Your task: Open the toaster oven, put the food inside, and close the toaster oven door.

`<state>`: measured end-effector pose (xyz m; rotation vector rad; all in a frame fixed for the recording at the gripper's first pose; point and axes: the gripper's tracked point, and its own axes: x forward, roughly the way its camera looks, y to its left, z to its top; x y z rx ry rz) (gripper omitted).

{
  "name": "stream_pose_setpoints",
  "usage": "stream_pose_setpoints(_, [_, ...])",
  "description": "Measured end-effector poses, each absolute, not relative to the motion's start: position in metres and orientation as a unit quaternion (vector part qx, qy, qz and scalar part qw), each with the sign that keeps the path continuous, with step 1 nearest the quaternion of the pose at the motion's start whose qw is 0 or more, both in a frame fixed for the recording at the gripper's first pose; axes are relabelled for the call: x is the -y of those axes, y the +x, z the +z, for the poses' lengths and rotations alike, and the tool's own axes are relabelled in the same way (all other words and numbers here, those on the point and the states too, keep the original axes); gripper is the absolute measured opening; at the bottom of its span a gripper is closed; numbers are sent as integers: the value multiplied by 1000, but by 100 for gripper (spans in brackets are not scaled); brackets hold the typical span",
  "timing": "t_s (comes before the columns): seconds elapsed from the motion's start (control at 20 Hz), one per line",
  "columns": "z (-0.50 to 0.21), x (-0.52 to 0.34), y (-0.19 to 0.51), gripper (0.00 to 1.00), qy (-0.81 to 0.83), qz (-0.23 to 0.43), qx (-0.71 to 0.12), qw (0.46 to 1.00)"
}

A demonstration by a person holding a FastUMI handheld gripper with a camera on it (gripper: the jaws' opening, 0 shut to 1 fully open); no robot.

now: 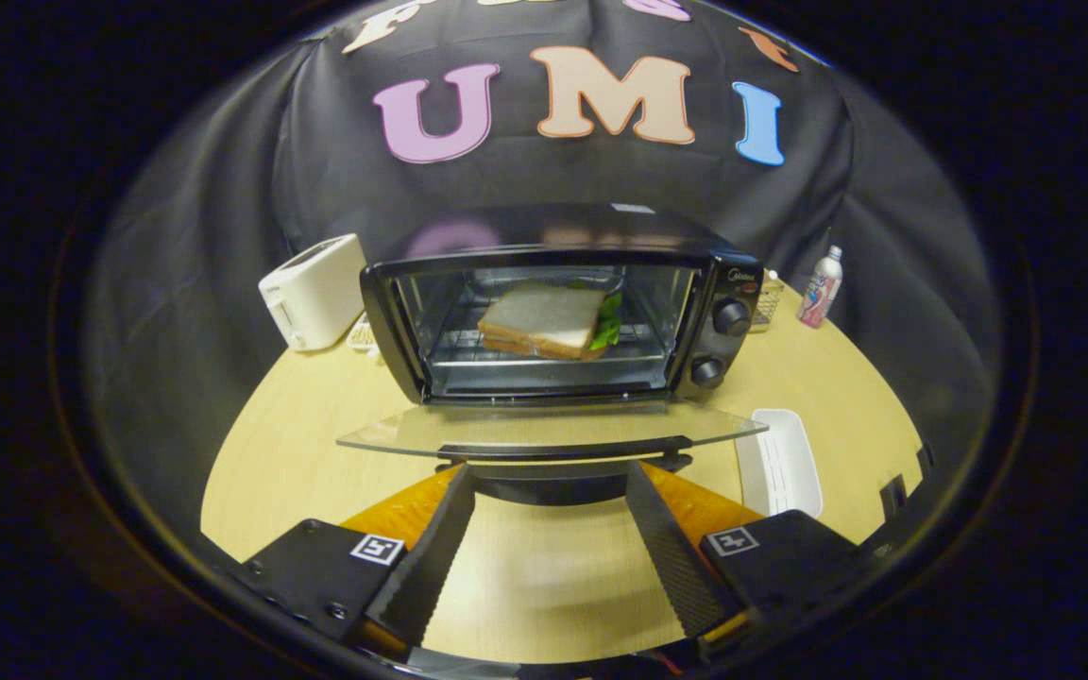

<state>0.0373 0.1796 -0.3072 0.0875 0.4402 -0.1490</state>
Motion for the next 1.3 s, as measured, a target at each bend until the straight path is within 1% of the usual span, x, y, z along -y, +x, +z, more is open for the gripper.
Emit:
stream_pose_setpoints(0.25, [-293, -178, 48, 100, 62, -86, -199, 974])
stream_pose_setpoints(0.5, [-285, -184, 78, 100, 63, -73, -194, 976])
stream_pose_setpoints(0.95, [-253, -166, 94, 100, 73, -85, -162, 980])
stream_pose_setpoints(1.1, [-232, -162, 95, 100, 71, -85, -147, 983])
stream_pose_setpoints(1.3, [-172, -156, 99, 100, 49, -80, -96, 991])
